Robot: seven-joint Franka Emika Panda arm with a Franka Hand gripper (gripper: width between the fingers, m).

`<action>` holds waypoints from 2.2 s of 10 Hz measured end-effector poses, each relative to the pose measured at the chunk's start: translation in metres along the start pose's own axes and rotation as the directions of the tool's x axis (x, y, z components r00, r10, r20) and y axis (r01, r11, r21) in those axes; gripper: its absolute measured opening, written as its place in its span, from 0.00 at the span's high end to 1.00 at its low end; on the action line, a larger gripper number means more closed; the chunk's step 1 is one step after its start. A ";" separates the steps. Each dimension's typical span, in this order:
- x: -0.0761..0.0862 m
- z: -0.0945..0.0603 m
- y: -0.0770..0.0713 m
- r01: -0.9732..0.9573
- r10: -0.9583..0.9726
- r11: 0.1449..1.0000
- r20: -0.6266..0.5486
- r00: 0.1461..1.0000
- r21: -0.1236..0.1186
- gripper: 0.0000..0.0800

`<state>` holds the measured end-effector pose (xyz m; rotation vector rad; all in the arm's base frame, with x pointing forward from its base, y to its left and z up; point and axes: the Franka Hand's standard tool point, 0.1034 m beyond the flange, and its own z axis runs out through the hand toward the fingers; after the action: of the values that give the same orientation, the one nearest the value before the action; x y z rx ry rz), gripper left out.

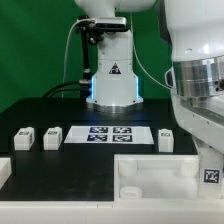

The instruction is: Assemble one leg

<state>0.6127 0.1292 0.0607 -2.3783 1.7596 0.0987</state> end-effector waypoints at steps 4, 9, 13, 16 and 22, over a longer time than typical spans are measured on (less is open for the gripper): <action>0.002 -0.001 0.001 0.355 -0.355 0.935 -0.002 0.935 -0.001 0.19; 0.014 -0.007 -0.006 0.798 -0.800 0.600 -0.010 0.600 -0.058 0.23; 0.013 -0.006 -0.006 0.625 -0.626 0.780 -0.017 0.780 -0.046 0.63; 0.011 -0.005 -0.008 0.249 -0.250 0.968 -0.029 0.968 -0.039 0.63; 0.014 -0.005 -0.011 -0.527 0.527 0.849 -0.013 0.849 0.021 0.63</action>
Offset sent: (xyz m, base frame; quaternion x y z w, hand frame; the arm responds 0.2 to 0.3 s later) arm 0.0000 0.0000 0.0000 0.0000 0.0000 -0.2667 0.9638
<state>0.6273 0.1188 0.0646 -1.8155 2.3633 0.1338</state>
